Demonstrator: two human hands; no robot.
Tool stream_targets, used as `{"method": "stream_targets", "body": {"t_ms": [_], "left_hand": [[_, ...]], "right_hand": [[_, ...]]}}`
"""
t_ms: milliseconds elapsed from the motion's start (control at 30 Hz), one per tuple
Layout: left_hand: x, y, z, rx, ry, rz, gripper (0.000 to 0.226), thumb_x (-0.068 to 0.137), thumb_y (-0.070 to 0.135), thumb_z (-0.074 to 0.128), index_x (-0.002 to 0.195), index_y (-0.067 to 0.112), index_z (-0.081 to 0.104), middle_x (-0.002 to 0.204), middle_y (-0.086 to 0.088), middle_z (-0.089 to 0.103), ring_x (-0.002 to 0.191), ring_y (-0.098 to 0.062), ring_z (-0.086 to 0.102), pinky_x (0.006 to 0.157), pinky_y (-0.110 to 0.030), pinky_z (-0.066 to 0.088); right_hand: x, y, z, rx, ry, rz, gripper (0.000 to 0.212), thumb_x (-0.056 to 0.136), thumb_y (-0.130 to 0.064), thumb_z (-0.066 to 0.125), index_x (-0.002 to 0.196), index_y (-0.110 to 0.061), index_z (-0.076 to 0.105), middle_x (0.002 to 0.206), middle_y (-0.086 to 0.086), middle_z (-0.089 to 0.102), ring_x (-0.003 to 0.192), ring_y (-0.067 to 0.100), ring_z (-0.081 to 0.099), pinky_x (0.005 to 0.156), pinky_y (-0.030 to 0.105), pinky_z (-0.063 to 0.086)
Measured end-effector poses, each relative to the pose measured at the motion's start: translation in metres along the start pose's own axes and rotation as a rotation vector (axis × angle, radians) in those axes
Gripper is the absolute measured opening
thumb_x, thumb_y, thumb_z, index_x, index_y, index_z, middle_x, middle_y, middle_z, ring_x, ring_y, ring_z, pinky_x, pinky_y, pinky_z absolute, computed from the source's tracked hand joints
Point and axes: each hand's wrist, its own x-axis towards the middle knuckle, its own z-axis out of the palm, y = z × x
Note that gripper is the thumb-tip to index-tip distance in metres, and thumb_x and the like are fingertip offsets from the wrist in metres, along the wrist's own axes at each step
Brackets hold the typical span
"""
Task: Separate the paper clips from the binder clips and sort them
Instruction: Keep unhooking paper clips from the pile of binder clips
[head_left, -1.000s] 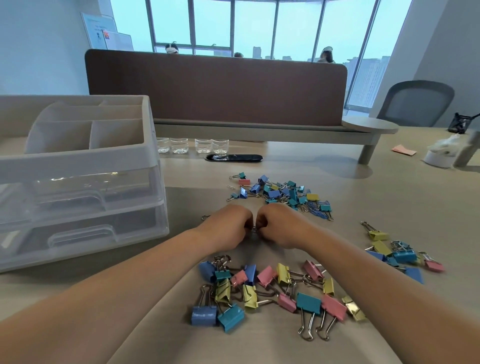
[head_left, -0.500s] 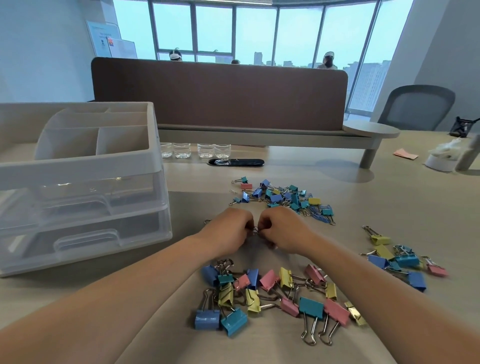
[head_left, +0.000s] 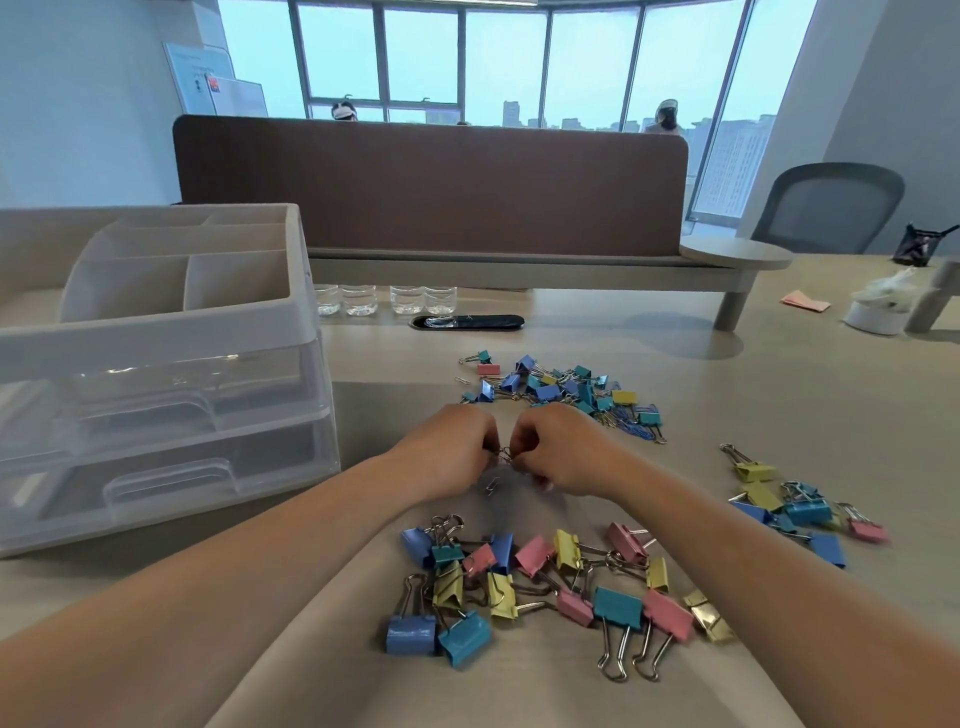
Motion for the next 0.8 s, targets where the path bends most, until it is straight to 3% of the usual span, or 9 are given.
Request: {"method": "stream_targets", "body": {"t_ms": [67, 167, 267, 433, 533, 633, 800], "left_hand": [[-0.003, 0.004, -0.002, 0.020, -0.017, 0.003, 0.020, 0.093, 0.008, 0.054, 0.104, 0.011, 0.071, 0.065, 0.004, 0.057, 0.056, -0.009, 0.051, 0.063, -0.030, 0.051], [-0.008, 0.010, -0.001, 0.052, -0.066, -0.005, 0.024, 0.092, 0.003, 0.051, 0.107, 0.007, 0.069, 0.080, -0.009, 0.067, 0.062, -0.018, 0.056, 0.068, -0.033, 0.053], [-0.010, 0.011, 0.003, 0.073, -0.112, -0.023, 0.025, 0.092, 0.003, 0.052, 0.111, 0.006, 0.068, 0.093, -0.016, 0.069, 0.071, -0.024, 0.060, 0.067, -0.031, 0.051], [-0.001, 0.010, 0.006, 0.165, -0.152, -0.037, 0.022, 0.093, 0.011, 0.056, 0.108, 0.004, 0.070, 0.095, -0.017, 0.069, 0.079, -0.028, 0.065, 0.069, -0.036, 0.053], [0.007, 0.008, 0.010, 0.245, -0.172, -0.051, 0.015, 0.090, 0.012, 0.058, 0.090, 0.002, 0.070, 0.075, -0.013, 0.061, 0.069, -0.027, 0.056, 0.061, -0.037, 0.045], [0.008, 0.013, 0.010, 0.293, -0.179, -0.055, 0.019, 0.089, 0.008, 0.055, 0.070, 0.007, 0.058, 0.061, -0.008, 0.043, 0.058, -0.022, 0.040, 0.053, -0.032, 0.034], [0.007, 0.012, 0.013, 0.336, -0.193, -0.029, 0.014, 0.090, 0.004, 0.050, 0.086, 0.003, 0.063, 0.067, -0.010, 0.043, 0.061, -0.022, 0.041, 0.055, -0.032, 0.033]], "right_hand": [[-0.002, -0.001, -0.002, -0.013, -0.026, -0.003, 0.018, 0.092, -0.013, 0.065, 0.079, -0.023, 0.057, 0.070, -0.006, 0.062, 0.060, 0.006, 0.059, 0.069, 0.025, 0.052], [-0.003, -0.003, -0.001, -0.058, -0.065, -0.003, 0.020, 0.091, -0.013, 0.065, 0.076, -0.024, 0.058, 0.069, -0.006, 0.062, 0.059, 0.006, 0.059, 0.061, 0.021, 0.047], [-0.002, -0.003, 0.003, -0.111, -0.077, -0.004, 0.025, 0.091, -0.011, 0.062, 0.073, -0.028, 0.055, 0.068, -0.011, 0.057, 0.066, 0.006, 0.055, 0.060, 0.018, 0.041], [0.000, -0.001, 0.006, -0.123, -0.082, 0.003, 0.016, 0.091, -0.012, 0.063, 0.082, -0.025, 0.060, 0.076, -0.009, 0.058, 0.077, 0.011, 0.057, 0.062, 0.021, 0.040], [0.001, -0.001, 0.005, -0.138, -0.074, -0.004, 0.015, 0.090, -0.010, 0.061, 0.084, -0.023, 0.060, 0.084, -0.004, 0.061, 0.082, 0.016, 0.060, 0.068, 0.024, 0.043], [0.002, 0.000, 0.005, -0.178, -0.073, -0.011, 0.011, 0.089, -0.010, 0.061, 0.085, -0.020, 0.061, 0.091, 0.003, 0.065, 0.085, 0.020, 0.061, 0.069, 0.027, 0.044], [0.003, 0.004, 0.007, -0.160, -0.053, -0.010, 0.007, 0.090, -0.013, 0.061, 0.090, -0.018, 0.065, 0.095, 0.003, 0.066, 0.085, 0.018, 0.062, 0.069, 0.026, 0.046]]}}
